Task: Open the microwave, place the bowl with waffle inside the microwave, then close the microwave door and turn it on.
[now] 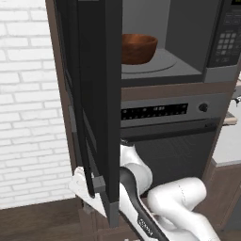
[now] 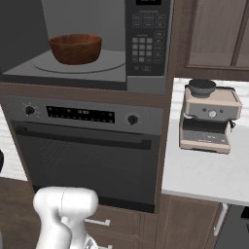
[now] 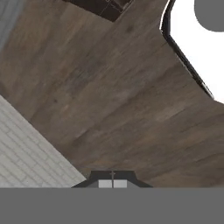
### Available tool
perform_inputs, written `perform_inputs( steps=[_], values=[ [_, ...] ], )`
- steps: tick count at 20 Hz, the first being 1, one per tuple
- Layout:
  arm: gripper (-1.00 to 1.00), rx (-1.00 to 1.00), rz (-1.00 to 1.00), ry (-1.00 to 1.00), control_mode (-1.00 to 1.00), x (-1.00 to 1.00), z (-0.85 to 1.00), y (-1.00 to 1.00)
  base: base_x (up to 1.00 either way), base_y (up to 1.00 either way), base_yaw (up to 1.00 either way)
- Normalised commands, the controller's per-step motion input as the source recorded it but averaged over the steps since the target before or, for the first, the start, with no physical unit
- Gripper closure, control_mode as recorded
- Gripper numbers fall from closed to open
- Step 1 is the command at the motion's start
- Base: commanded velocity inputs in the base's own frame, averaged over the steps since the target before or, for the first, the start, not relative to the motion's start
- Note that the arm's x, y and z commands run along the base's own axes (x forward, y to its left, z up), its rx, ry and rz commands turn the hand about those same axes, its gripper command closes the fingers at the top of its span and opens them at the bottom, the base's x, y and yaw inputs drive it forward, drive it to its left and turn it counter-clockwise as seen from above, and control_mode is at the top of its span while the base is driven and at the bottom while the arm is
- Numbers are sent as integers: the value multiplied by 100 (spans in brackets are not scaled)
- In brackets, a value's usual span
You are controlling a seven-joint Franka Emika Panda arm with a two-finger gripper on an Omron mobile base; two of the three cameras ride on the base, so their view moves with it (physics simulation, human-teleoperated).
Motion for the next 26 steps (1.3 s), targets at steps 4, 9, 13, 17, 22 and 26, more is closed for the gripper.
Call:
perform_inputs(
  steps=[4, 9, 13, 17, 22, 26],
  values=[
    [100, -1, 12, -4, -100, -1, -73, 53, 0, 0, 0],
    [100, -2, 7, -19, -100, -43, -19, 59, 0, 0, 0],
    [100, -22, 0, -16, -100, -67, 8, 58, 0, 0, 0],
    [100, -30, -5, -16, -100, -38, 31, 41, 0, 0, 0],
    [100, -31, -9, -7, -100, 0, 55, 28, 0, 0, 0],
    [100, -33, -4, -24, -100, 13, 19, 50, 0, 0, 0]
  ],
)
